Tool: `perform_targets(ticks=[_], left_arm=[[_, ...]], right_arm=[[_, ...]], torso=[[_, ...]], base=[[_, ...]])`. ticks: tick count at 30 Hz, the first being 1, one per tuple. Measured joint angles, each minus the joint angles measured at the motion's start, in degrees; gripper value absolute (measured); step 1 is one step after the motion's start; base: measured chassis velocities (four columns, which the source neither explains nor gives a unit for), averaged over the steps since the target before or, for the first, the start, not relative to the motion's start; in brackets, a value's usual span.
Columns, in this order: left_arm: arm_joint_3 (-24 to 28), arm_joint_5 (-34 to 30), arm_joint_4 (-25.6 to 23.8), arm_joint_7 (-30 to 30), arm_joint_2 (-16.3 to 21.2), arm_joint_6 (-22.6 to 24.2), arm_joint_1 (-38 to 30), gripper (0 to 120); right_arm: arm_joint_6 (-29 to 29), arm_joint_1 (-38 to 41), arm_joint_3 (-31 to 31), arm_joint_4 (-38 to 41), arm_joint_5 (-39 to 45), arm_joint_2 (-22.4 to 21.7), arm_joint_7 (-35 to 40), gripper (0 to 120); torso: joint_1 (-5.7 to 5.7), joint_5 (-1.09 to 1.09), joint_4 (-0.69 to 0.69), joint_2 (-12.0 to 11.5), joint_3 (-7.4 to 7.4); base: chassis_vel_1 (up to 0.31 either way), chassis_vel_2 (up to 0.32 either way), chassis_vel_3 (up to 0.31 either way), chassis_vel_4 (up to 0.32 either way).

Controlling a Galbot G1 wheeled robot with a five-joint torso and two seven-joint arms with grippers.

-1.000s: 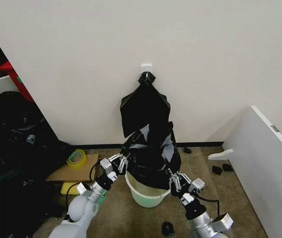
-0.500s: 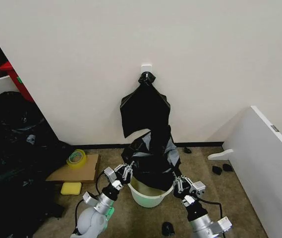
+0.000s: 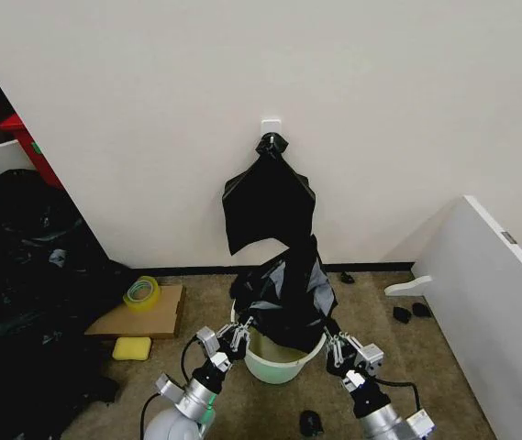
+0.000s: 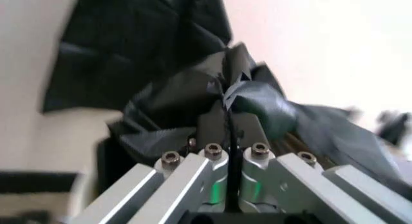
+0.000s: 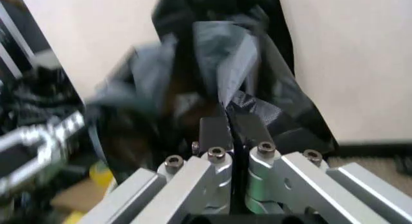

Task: Place the garbage bag over the trash bin.

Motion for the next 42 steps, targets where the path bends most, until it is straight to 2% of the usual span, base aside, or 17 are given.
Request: perform_targets(ticks=[2,3,4,6,7,9,12,14,16,18,20,21,24,29,32,36,42], left_arm=[[-0.25,2.94,-1.56,-3.9,0.52,-1.13,0.81,0],[-0.3,5.23,-2.74,-7.97,1.05,-1.68,1.77,0],[-0.3,5.23,-2.74,-7.97,1.05,-1.68,1.77,0],[-0.26,9.43,-4.32,-15.02,1.88,-1.92,3.65,0],[-0.26,9.43,-4.32,-15.02,1.88,-1.92,3.65,0],[-0.06,13.34,-5.52,-19.0,2.51,-1.42,5.04,0],[0.28,14.72,-6.53,-20.91,2.92,-0.51,5.7,0],[1.36,17.7,-9.99,-25.42,4.22,2.39,7.4,0],[1.46,18.56,-10.66,-26.26,4.51,2.94,7.77,0],[1.33,24.9,-11.83,-29.51,5.35,4.04,9.19,0],[1.24,26.78,-11.84,-30.59,5.5,4.15,9.52,0],[1.11,31.84,-11.84,-34.15,6.0,4.68,10.61,0],[1.88,37.32,-12.04,-39.97,6.69,6.16,12.4,0],[5.16,38.52,-13.44,-45.8,7.03,8.3,14.78,0],[7.24,35.59,-14.1,-46.63,6.53,8.38,15.26,0],[8.79,32.71,-13.71,-46.8,5.64,8.48,14.77,0],[9.28,31.87,-10.62,-45.73,3.53,7.52,12.58,0]], right_arm=[[-2.63,-1.75,-0.27,1.65,0.09,-1.35,1.72,0],[-4.8,-3.05,-0.52,3.15,0.34,-2.52,3.16,0],[-4.8,-3.05,-0.52,3.15,0.34,-2.52,3.16,0],[-8.67,-4.8,-1.01,5.06,0.66,-4.55,5.66,0],[-8.67,-4.8,-1.01,5.06,0.66,-4.55,5.66,0],[-10.92,-5.07,-1.46,5.19,0.95,-5.51,7.08,0],[-11.34,-4.97,-1.69,5.15,1.52,-5.64,7.6,0],[-11.54,-4.99,-1.99,5.88,3.03,-5.9,8.18,0],[-11.43,-5.02,-1.98,6.15,3.14,-6.0,8.16,0],[-10.49,-5.07,-1.76,6.46,2.65,-6.38,7.69,0],[-10.28,-5.09,-1.73,6.46,2.26,-6.44,7.63,0],[-9.75,-5.17,-1.65,6.28,0.84,-6.6,7.6,0],[-9.42,-5.51,-1.57,5.85,-2.49,-6.93,8.19,0],[-10.26,-6.12,-1.26,5.82,-7.65,-7.59,11.89,0],[-11.03,-6.3,-1.37,6.34,-7.92,-7.69,13.54,0],[-11.63,-6.49,-1.44,6.47,-8.49,-7.7,14.27,0],[-13.18,-6.13,-1.52,5.97,-8.19,-7.65,16.07,0]], torso=[[0.0,0.01,-0.01,0.0,0.0],[0.0,0.01,0.0,0.0,0.0],[0.0,0.01,0.0,0.0,0.0],[0.0,0.0,0.0,0.0,0.0],[0.0,0.0,0.0,0.0,0.0],[0.0,0.01,0.01,0.0,0.0],[0.0,0.01,0.01,0.0,0.0],[0.0,0.01,0.0,0.0,0.0],[0.0,0.01,0.0,0.0,0.0],[0.0,0.0,0.0,0.0,0.0],[0.0,0.01,0.0,0.0,0.0],[0.0,0.01,0.0,0.0,0.0],[0.0,0.01,0.01,0.0,0.0],[0.0,0.01,0.0,0.0,0.0],[0.0,0.01,0.02,0.0,0.0],[0.0,0.13,-0.01,0.0,0.0],[0.0,0.07,-0.01,0.0,0.0]], base=[[0.0,0.0,0.0,0.0],[0.0,0.0,0.0,0.0],[0.0,0.0,0.0,0.0],[0.0,0.0,0.0,0.0],[0.0,0.0,0.0,0.0],[0.0,0.0,0.0,0.0],[0.0,0.0,0.0,0.0],[0.0,0.0,0.0,0.0],[0.0,0.0,0.0,0.0],[0.0,0.0,0.0,0.0],[0.0,0.0,0.0,0.0],[0.0,0.0,0.0,0.0],[0.0,0.0,0.0,0.0],[0.0,0.0,0.0,0.0],[0.0,0.0,0.0,0.0],[0.0,0.0,0.0,0.0],[0.0,0.0,0.0,0.0]])
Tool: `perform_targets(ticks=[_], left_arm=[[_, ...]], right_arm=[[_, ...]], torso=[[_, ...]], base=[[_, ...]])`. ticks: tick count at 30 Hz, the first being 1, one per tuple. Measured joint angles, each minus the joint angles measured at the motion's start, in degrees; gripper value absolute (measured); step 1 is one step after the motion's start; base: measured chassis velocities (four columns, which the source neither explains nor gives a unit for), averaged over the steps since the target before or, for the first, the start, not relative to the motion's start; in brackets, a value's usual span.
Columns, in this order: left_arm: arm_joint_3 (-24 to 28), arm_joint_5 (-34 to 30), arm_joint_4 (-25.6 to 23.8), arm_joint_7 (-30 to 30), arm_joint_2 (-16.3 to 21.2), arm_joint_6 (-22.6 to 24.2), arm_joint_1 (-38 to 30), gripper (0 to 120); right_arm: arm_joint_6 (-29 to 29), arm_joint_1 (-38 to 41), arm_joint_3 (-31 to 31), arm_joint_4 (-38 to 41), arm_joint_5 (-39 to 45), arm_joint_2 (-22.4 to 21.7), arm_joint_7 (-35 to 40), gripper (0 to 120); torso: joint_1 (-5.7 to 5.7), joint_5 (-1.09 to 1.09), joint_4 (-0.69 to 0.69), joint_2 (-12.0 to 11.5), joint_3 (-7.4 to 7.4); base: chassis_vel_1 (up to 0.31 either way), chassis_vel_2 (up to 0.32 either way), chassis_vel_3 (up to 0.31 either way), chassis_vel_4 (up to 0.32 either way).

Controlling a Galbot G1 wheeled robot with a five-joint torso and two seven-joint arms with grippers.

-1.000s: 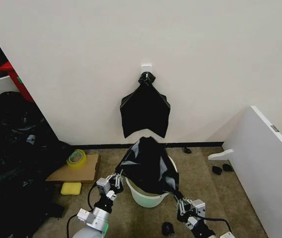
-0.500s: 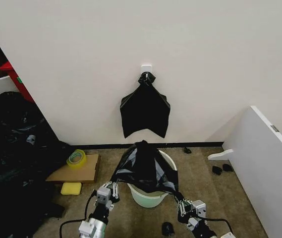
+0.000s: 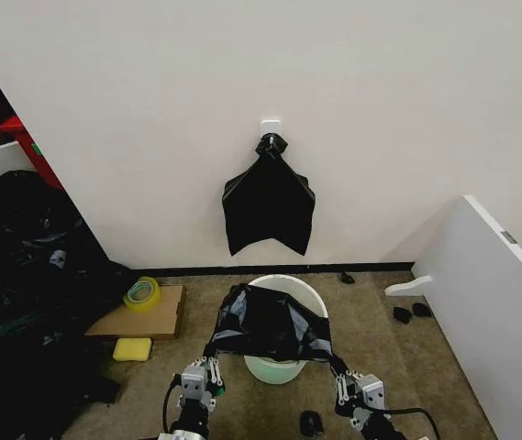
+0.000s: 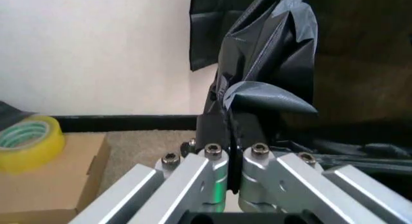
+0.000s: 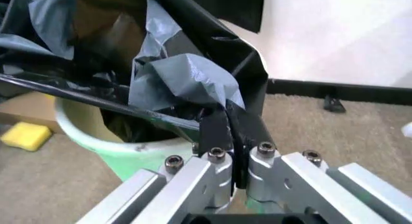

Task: Place the garbage bag over the trash bin.

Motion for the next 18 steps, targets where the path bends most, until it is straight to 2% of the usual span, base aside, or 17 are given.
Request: perform_targets(ticks=[3,9,17,18], left_arm=[[0.24,-0.22,1.24,0.81,-0.48,-0.53,-0.98,0],[-0.45,-1.68,0.32,3.75,0.22,-1.3,-1.81,0],[-3.92,-6.67,-1.66,9.04,4.13,0.32,-4.97,0],[-4.88,-8.83,-2.43,10.84,6.16,1.61,-5.98,0]], right_arm=[[-0.09,0.54,0.0,-0.54,0.46,0.27,0.13,0],[0.92,1.6,0.19,0.33,0.91,0.68,-1.96,0],[-2.19,2.97,1.19,2.15,0.78,0.05,-1.5,0],[-4.11,3.26,1.77,2.85,-0.14,-0.5,-1.53,0]], torso=[[0.0,-0.06,0.01,0.0,0.0],[0.0,-0.2,0.04,0.0,0.0],[0.01,-0.11,0.03,0.0,0.01],[0.0,-0.13,0.02,0.0,0.01]], base=[[0.0,0.0,0.0,0.0],[0.0,0.0,0.0,0.0],[0.0,0.0,0.0,0.0],[0.0,0.0,0.0,0.0]])
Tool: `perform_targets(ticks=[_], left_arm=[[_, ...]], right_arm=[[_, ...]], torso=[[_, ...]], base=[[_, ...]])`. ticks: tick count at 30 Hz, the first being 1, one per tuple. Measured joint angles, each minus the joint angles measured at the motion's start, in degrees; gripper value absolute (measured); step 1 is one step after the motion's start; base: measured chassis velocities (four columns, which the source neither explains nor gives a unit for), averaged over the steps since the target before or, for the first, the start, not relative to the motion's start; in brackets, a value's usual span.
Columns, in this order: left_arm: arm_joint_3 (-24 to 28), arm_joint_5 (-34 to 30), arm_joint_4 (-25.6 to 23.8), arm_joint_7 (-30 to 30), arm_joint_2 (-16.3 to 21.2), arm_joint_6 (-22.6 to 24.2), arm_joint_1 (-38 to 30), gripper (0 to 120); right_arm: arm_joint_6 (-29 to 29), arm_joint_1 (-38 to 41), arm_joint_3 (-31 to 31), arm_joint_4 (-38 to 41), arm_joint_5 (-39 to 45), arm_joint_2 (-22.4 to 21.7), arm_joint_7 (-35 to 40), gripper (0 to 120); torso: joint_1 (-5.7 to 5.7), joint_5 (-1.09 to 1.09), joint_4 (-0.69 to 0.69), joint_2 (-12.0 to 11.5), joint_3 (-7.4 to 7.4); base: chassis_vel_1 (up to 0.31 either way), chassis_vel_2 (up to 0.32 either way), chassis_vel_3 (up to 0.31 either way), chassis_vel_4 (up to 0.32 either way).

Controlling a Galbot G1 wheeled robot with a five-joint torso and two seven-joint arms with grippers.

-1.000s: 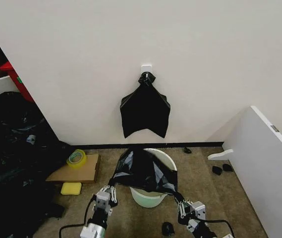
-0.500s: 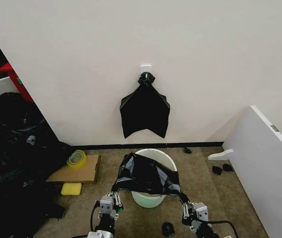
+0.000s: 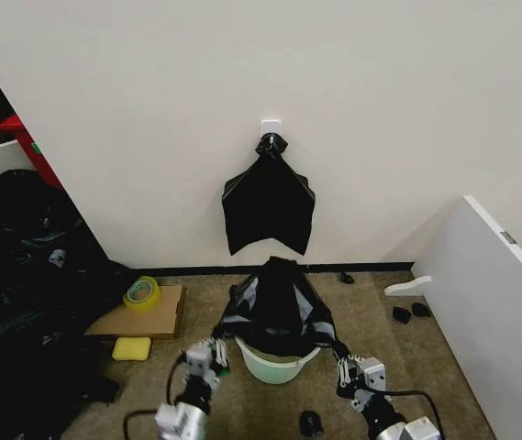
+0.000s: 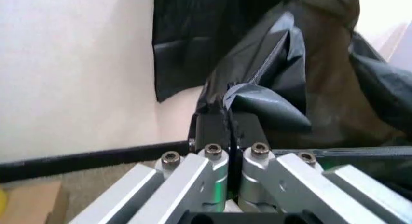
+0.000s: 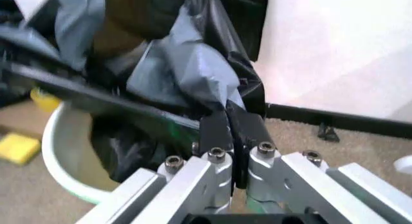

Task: Place the garbage bag over the trash bin.

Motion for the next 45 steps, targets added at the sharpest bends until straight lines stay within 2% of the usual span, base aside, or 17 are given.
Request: perform_targets(ticks=[1,3,4,6,7,10,11,15,24,36,45], left_arm=[[-0.47,-1.91,-1.07,0.61,1.81,1.55,-0.53,0],[-0.55,-3.12,-1.73,0.7,2.94,2.64,-0.66,0],[-0.57,-4.59,-2.67,0.67,4.64,3.97,-0.77,0],[-0.1,-6.18,-3.67,0.24,7.5,5.41,-1.18,0],[-0.1,-6.18,-3.67,0.24,7.5,5.41,-1.18,0],[1.88,-8.28,-3.92,1.2,11.74,6.39,-3.31,0],[1.88,-8.28,-3.92,1.2,11.74,6.39,-3.31,0],[1.94,-10.53,-2.95,9.1,15.37,6.46,-7.65,0],[0.81,-8.98,-0.74,18.73,17.17,9.96,-9.94,0],[1.79,-5.26,0.45,18.99,17.83,11.37,-7.64,0],[3.4,-1.32,1.45,18.56,17.95,9.18,-4.9,0]], right_arm=[[-1.24,0.17,0.51,0.31,-1.38,-0.69,-0.64,0],[-1.97,0.23,0.91,0.45,-2.44,-1.42,-1.26,0],[-3.12,0.21,1.42,0.7,-3.71,-2.73,-2.1,0],[-4.13,-0.09,1.88,0.79,-5.24,-5.19,-3.33,0],[-4.13,-0.09,1.88,0.79,-5.24,-5.19,-3.33,0],[-3.45,-0.37,2.18,-0.42,-6.84,-7.65,-5.58,0],[-3.45,-0.37,2.18,-0.42,-6.84,-7.65,-5.58,0],[-2.07,0.38,1.82,-2.81,-7.2,-8.46,-7.26,0],[-1.33,0.43,1.01,-3.5,-5.74,-9.28,-5.09,0],[-1.36,-0.55,0.57,-2.98,-3.63,-9.65,-3.82,0],[-0.16,-2.11,0.34,-4.87,-5.77,-9.47,-5.22,0]], torso=[[0.0,0.1,-0.01,0.0,0.0],[0.0,0.07,0.0,0.0,0.0],[0.0,0.03,0.01,0.0,0.0],[0.0,0.07,0.01,0.0,0.0],[0.0,0.07,0.01,0.0,0.0],[0.0,0.07,0.01,0.0,0.0],[0.0,0.07,0.01,0.0,0.0],[0.0,0.07,-0.01,0.0,0.0],[0.0,0.07,-0.01,0.0,0.0],[0.0,0.07,0.0,0.0,0.0],[-0.01,0.07,0.0,0.0,-0.01]], base=[[0.0,0.0,0.0,0.0],[0.0,0.0,0.0,0.0],[0.0,0.0,0.0,0.0],[0.0,0.0,0.0,0.0],[0.0,0.0,0.0,0.0],[0.0,0.0,0.0,0.0],[0.0,0.0,0.0,0.0],[0.0,0.0,0.0,0.0],[0.0,0.0,0.0,0.0],[0.0,0.0,0.0,0.0],[0.0,0.0,0.0,0.0]])
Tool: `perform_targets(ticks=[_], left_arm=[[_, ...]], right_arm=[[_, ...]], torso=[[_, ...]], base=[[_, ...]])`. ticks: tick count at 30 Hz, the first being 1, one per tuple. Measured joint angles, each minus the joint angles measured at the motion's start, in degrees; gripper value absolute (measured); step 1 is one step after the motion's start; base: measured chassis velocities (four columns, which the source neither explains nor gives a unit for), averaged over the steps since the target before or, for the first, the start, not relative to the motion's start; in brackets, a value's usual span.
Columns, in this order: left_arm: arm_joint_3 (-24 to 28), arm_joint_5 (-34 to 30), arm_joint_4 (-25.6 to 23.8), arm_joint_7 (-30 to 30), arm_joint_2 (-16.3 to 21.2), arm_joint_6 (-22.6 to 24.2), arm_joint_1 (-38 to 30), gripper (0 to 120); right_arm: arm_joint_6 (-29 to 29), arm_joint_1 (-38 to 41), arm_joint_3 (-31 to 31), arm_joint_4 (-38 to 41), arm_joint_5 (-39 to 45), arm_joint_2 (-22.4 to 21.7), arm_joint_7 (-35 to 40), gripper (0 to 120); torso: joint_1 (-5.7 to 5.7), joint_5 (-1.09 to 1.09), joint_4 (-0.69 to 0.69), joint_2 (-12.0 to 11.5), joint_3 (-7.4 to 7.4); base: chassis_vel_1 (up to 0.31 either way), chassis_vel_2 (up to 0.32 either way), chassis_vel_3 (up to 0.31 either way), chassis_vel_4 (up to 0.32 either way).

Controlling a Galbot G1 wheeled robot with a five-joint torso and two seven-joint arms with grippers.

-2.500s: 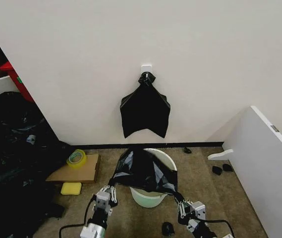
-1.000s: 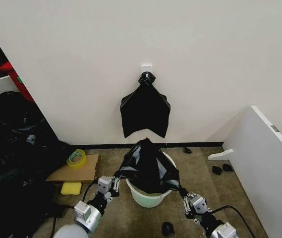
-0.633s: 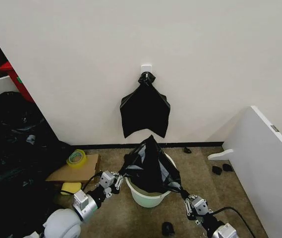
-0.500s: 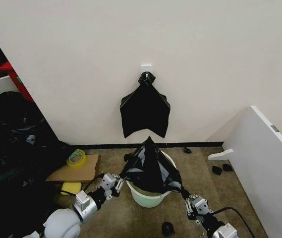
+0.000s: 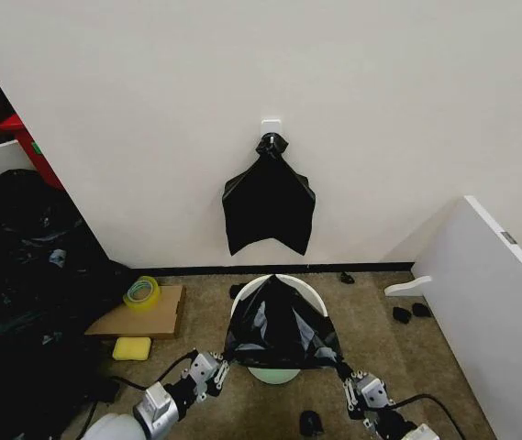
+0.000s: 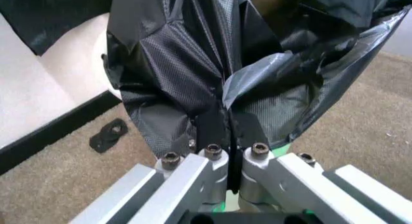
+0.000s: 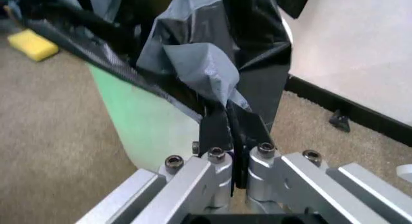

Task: Place the garbage bag over the trash bin.

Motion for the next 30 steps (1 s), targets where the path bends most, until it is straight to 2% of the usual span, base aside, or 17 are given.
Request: perform_targets(ticks=[17,22,25,30], left_arm=[[1.41,2.25,5.66,-1.21,-3.36,-0.1,-1.76,0],[1.68,0.77,6.82,-2.33,-5.07,0.35,-2.59,0],[1.33,-1.79,6.94,-2.73,-5.98,1.27,-2.63,0],[0.8,-3.7,6.71,-3.05,-6.36,2.04,-2.51,0]], right_arm=[[6.12,3.86,0.89,-10.8,-7.84,3.75,-4.72,0],[8.52,6.15,0.95,-14.6,-7.85,6.03,-6.76,0],[11.96,7.63,1.16,-17.69,-6.9,7.51,-9.62,0],[13.6,8.02,1.09,-18.97,-5.11,8.27,-11.26,0]], torso=[[0.0,0.01,0.0,0.0,0.0],[0.0,0.01,0.0,0.0,0.0],[0.0,0.01,0.0,0.0,0.0],[0.0,-0.01,0.0,0.0,0.0]], base=[[0.0,0.0,0.0,0.0],[0.0,0.0,0.0,0.0],[0.0,0.0,0.0,0.0],[0.0,0.0,0.0,0.0]])
